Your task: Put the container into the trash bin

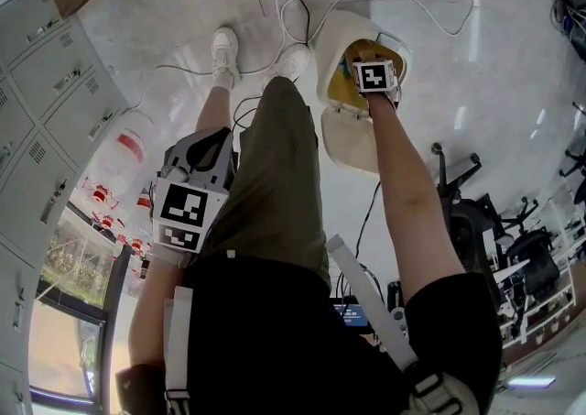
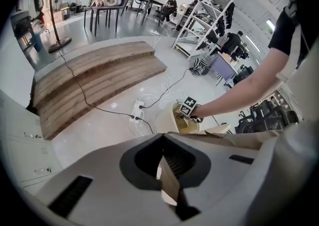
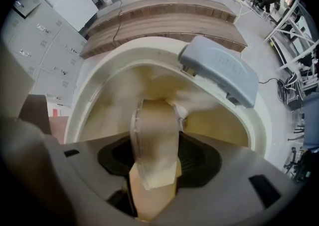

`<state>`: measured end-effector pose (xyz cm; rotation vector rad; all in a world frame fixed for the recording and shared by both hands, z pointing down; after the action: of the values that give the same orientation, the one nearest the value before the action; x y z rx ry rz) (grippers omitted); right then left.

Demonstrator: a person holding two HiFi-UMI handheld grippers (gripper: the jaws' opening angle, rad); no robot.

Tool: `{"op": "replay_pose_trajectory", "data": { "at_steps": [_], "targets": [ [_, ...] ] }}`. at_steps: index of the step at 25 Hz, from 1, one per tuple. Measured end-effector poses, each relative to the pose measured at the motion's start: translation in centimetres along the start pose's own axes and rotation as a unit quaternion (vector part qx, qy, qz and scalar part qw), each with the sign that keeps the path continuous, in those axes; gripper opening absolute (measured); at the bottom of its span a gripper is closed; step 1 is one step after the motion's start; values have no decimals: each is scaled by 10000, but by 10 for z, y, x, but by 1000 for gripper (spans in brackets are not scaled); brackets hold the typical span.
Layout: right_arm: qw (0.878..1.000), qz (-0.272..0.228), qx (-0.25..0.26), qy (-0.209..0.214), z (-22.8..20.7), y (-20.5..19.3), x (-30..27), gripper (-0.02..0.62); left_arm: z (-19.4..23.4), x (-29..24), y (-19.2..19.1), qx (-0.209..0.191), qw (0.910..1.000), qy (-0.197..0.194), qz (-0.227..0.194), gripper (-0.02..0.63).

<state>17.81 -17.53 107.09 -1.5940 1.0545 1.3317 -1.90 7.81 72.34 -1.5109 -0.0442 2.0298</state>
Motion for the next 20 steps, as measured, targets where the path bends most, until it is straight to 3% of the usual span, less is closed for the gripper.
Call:
{"op": "replay_pose_trajectory", "data": {
  "at_steps": [7, 20],
  "targets": [
    [9996, 190, -151, 116, 7, -5, 0, 281, 7, 1, -8, 121, 9999, 30, 75, 8],
    [9999, 154, 3, 79, 15, -2, 17, 281, 8, 9, -5, 156, 9999, 19, -9, 8]
  ]
}}
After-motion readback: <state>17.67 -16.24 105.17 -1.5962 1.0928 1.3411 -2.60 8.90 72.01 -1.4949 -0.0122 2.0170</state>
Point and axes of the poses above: the fingertips, and each gripper's own axes: x backward along the fingers, z to its left, y out of its top, the point moved 5 cm from there along x, backward along the fingers, and after that the axes turned 6 degrees about -z, right-handed, at the moved point
